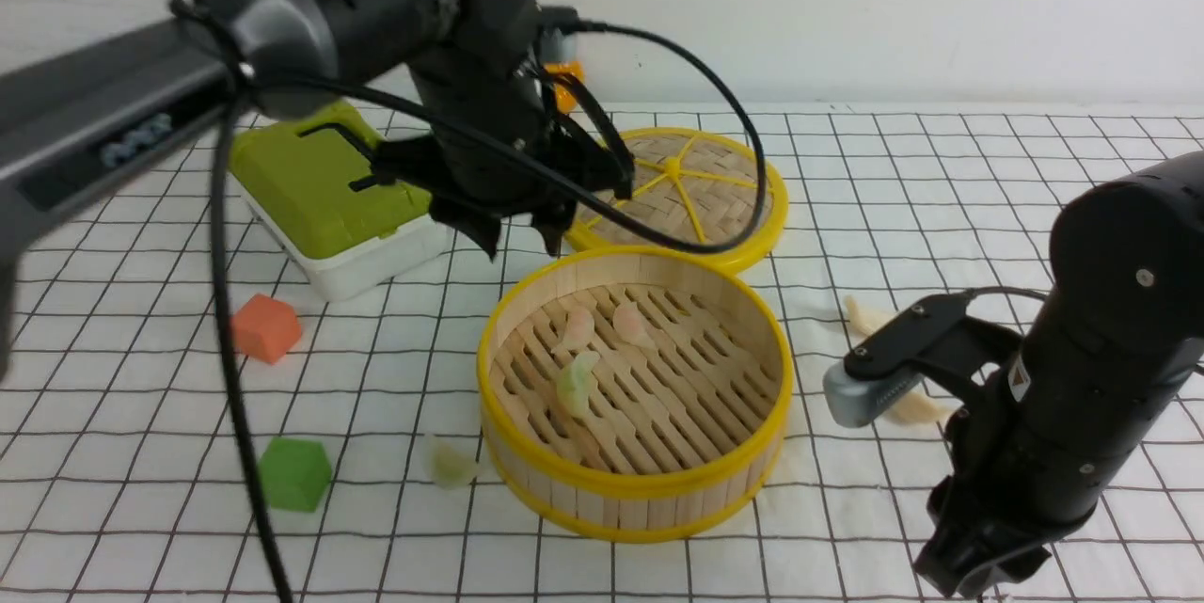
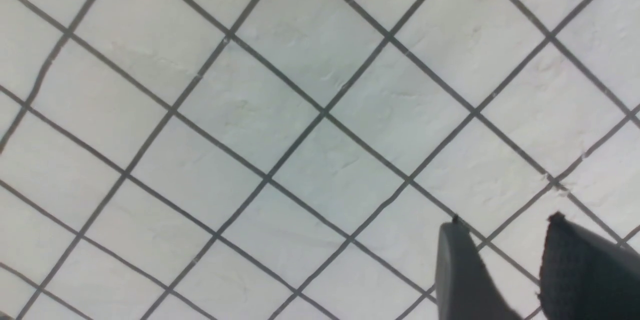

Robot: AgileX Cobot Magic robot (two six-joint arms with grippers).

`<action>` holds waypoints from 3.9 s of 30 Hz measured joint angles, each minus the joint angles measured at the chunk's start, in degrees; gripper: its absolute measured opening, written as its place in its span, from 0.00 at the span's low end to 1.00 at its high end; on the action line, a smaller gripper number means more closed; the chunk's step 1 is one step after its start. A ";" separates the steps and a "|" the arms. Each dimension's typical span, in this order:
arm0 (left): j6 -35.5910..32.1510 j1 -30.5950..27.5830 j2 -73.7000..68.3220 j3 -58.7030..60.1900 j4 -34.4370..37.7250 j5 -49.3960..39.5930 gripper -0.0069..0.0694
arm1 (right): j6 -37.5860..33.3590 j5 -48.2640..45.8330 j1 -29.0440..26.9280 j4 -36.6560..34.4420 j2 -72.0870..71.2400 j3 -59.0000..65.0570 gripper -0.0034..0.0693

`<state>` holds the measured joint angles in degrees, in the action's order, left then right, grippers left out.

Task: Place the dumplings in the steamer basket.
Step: Use the left arm to grab a dumpling, then use the left arm to put the dumpling into the steamer

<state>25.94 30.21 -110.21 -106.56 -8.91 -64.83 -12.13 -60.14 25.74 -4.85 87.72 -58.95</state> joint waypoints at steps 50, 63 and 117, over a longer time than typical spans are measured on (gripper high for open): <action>26.68 -5.61 4.73 42.77 0.28 33.76 0.45 | 1.41 2.26 0.00 -3.57 0.00 0.00 0.38; 22.97 -5.61 5.69 41.77 -3.86 32.14 0.16 | 1.36 2.26 0.00 -3.57 0.00 0.00 0.38; -18.69 5.80 -19.19 -13.71 7.10 -3.13 0.14 | 11.50 0.32 0.00 10.53 -11.10 -1.80 0.38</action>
<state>7.25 36.01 -129.40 -120.27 -1.81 -67.96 -0.63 -59.81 25.74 5.68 76.63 -60.75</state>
